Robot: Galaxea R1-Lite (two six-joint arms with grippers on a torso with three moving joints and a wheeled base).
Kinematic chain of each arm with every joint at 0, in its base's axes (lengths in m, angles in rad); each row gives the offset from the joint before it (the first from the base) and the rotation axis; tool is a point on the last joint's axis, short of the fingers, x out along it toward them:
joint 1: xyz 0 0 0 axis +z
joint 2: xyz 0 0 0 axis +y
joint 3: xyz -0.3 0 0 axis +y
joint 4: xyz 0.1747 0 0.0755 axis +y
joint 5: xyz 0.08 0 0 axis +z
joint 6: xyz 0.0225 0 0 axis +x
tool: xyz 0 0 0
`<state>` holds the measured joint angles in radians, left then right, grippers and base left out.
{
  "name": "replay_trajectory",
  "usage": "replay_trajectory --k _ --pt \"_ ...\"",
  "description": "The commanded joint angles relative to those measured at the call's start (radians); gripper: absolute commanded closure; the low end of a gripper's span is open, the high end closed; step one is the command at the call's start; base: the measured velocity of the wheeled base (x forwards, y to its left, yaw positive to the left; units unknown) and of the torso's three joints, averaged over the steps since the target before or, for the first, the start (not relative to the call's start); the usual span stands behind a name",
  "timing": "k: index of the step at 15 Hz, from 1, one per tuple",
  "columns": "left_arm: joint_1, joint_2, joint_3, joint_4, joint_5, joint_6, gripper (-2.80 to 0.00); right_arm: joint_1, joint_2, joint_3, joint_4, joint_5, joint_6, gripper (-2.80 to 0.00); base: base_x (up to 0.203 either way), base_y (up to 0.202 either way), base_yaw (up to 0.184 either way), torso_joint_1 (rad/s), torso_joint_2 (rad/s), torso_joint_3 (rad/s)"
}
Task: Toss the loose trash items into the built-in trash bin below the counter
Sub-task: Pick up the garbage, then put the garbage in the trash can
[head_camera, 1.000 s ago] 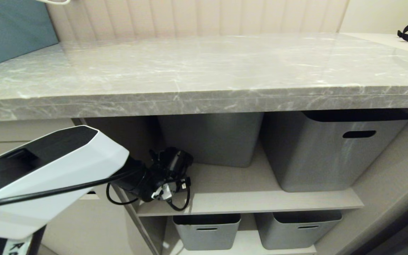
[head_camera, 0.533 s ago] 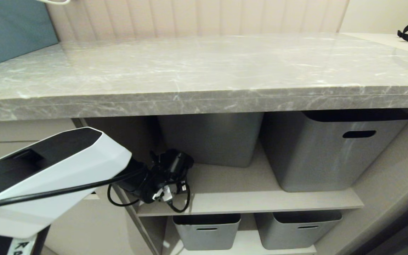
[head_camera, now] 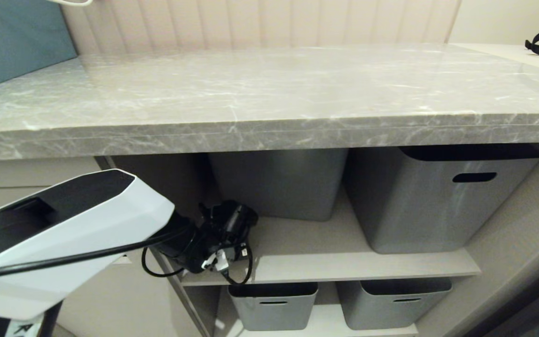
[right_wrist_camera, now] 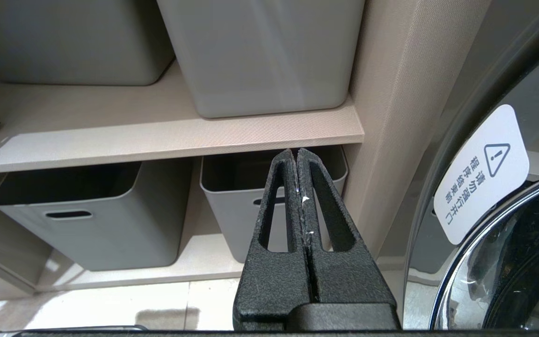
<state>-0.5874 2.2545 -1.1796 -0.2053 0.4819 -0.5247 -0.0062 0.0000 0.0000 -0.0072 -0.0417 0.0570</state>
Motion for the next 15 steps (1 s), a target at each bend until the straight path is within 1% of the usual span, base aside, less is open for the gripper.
replay_trajectory --k 1,5,9,11,15 --pt "-0.012 -0.025 0.023 -0.002 0.003 -0.005 0.0 0.0 0.002 0.002 0.0 -0.001 0.001 0.0 0.0 0.0 0.0 0.0 0.0 0.0" --pt "-0.051 -0.104 0.123 -0.002 0.002 -0.015 0.0 0.0 0.002 0.002 0.0 0.0 0.0 0.0 0.0 0.0 0.0 0.0 0.0 0.0" --pt "-0.104 -0.242 0.318 -0.001 -0.005 -0.016 0.0 0.0 0.002 0.002 0.0 0.0 0.001 0.0 0.0 0.0 0.0 0.0 0.0 0.0" --pt "-0.132 -0.339 0.422 0.0 -0.032 -0.017 0.0 0.0 0.002 0.002 0.0 0.0 0.0 0.0 0.0 0.0 0.0 0.0 0.0 0.0" --pt "-0.18 -0.585 0.631 -0.001 -0.112 -0.013 0.0 0.0 0.002 0.002 0.0 0.0 0.001 0.0 0.0 0.0 0.0 0.0 0.0 0.0"
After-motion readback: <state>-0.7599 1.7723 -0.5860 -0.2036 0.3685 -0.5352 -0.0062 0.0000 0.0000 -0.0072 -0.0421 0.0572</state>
